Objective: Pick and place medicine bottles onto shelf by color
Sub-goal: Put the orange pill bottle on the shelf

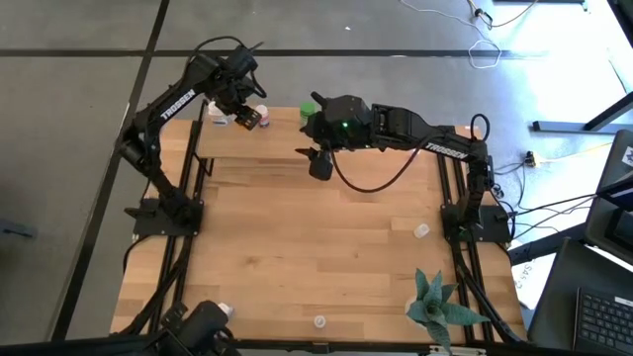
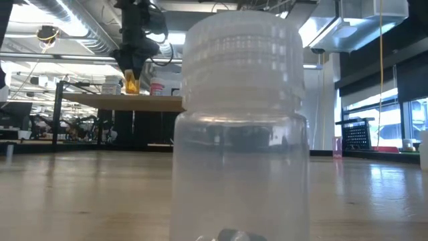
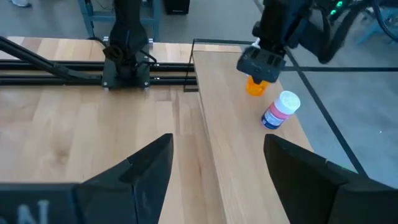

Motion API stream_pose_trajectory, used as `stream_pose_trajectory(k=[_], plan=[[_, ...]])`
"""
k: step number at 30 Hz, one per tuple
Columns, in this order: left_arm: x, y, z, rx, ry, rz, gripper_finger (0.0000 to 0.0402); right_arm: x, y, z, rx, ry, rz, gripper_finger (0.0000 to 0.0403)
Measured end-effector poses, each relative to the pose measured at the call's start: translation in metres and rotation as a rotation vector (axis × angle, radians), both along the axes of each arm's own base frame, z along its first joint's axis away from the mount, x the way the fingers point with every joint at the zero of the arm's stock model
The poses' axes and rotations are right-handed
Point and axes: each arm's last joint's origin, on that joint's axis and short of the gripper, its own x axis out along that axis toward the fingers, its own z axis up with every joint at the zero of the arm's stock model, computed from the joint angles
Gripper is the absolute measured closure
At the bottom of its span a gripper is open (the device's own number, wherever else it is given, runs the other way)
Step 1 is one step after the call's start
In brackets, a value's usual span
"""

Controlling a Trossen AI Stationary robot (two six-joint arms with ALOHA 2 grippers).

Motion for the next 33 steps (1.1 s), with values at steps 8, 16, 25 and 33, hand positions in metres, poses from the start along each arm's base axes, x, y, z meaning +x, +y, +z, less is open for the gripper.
stream_pose_trajectory(k=[8, 16, 25, 33], plan=[[-0.0032, 0.0046, -0.0004, 0.012, 0.001, 0.017, 0.0209, 0.0001, 0.0000, 0.0001, 0.001, -0.002, -0.001, 0.0150], [-0.0072, 0.0064, -0.0008, -0.002, -0.001, 0.029, 0.0209, 0.0000, 0.0000, 0.0001, 0.000, -0.001, 0.000, 0.0150], [-0.0070, 0.0066, -0.0007, 0.003, 0.002, 0.021, 0.0209, 0.0001, 0.0001, 0.0001, 0.001, -0.001, 0.000, 0.0150], [-0.0046, 0.0064, -0.0001, 0.016, -0.002, 0.002, 0.0209, 0.0000, 0.0000, 0.0000, 0.000, 0.000, 0.000, 0.0150]])
